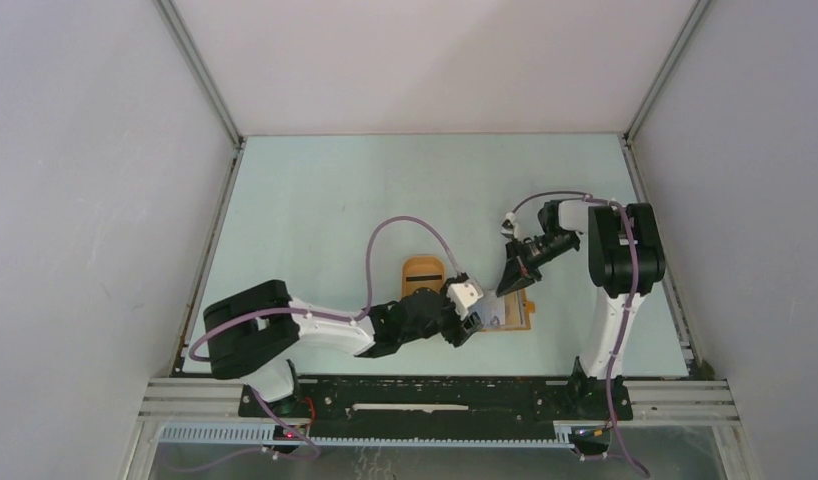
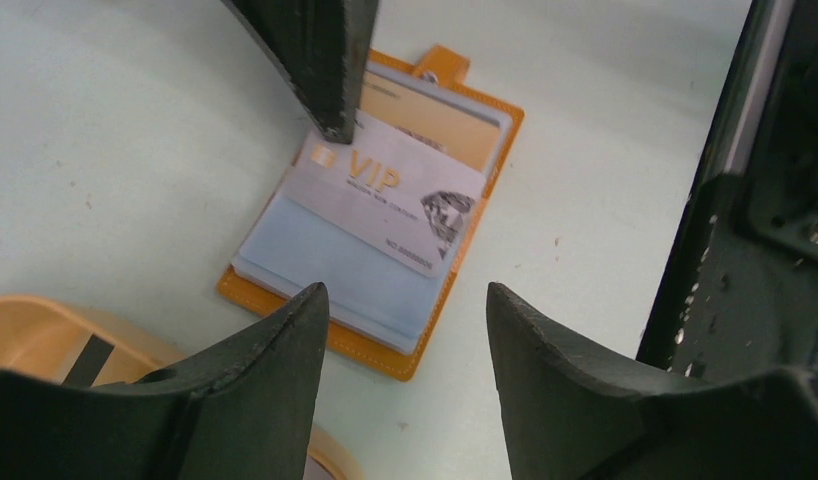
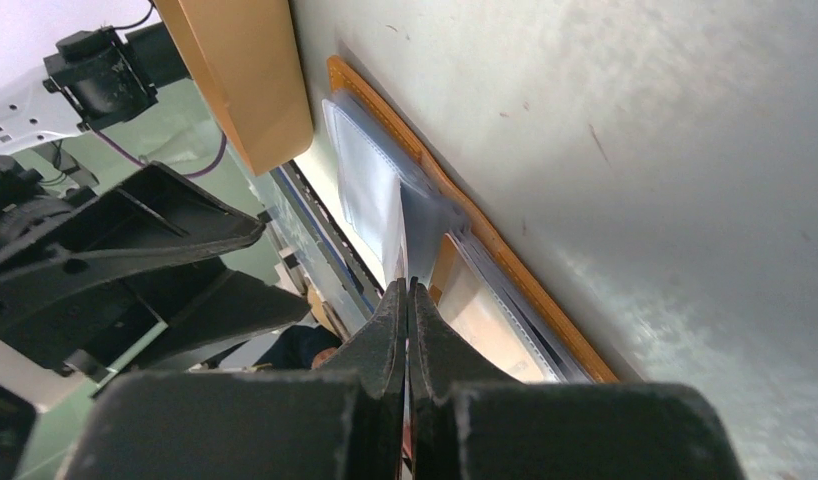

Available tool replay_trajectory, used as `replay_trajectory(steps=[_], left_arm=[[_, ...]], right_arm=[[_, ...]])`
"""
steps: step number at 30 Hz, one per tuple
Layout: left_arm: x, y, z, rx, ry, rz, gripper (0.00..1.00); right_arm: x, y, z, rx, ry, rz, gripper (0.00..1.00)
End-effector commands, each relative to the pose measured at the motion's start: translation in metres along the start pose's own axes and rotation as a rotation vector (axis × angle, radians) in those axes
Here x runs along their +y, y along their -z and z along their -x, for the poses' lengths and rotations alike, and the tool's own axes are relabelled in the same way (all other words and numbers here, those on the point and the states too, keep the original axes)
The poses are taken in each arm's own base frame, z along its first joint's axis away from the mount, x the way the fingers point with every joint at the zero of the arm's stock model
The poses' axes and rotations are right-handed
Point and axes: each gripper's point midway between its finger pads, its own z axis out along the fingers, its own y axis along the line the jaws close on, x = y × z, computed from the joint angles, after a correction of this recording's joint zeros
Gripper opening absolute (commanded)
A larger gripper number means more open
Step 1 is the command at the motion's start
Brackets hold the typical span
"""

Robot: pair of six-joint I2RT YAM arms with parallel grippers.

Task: Put the credit cards into the card holder
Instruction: Insert the credit card into the card holder.

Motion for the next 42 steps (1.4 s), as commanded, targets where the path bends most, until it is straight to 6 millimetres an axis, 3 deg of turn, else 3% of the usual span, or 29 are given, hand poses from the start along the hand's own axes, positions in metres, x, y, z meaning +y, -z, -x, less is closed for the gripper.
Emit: replay_trajectory(steps=[1, 8, 15, 23, 42], left_arm=[[0.01, 0.013, 0.035, -0.111, 0.22, 0.002, 0.64], [0.013, 0.021, 0.04, -0.115, 0.291, 0.001, 0.63], [0.01, 0.023, 0.029, -0.093, 0.351, -0.006, 0.61], [0.011, 0.028, 0.03, -0.102, 0.36, 0.0, 0.61], [0.008, 0.027, 0.028, -0.103, 0.387, -0.014, 0.6]], right_arm=[[0.004, -0.003, 0.006, 0.019, 0.044, -0.001, 0.0], [0.006, -0.006, 0.008, 0.04, 0.073, -0.006, 0.03], [0.006, -0.005, 0.0, 0.071, 0.069, 0.008, 0.01], [0.006, -0.01, 0.005, 0.063, 0.08, -0.019, 0.1], [0.014, -0.022, 0.011, 0.087, 0.103, -0.027, 0.12]])
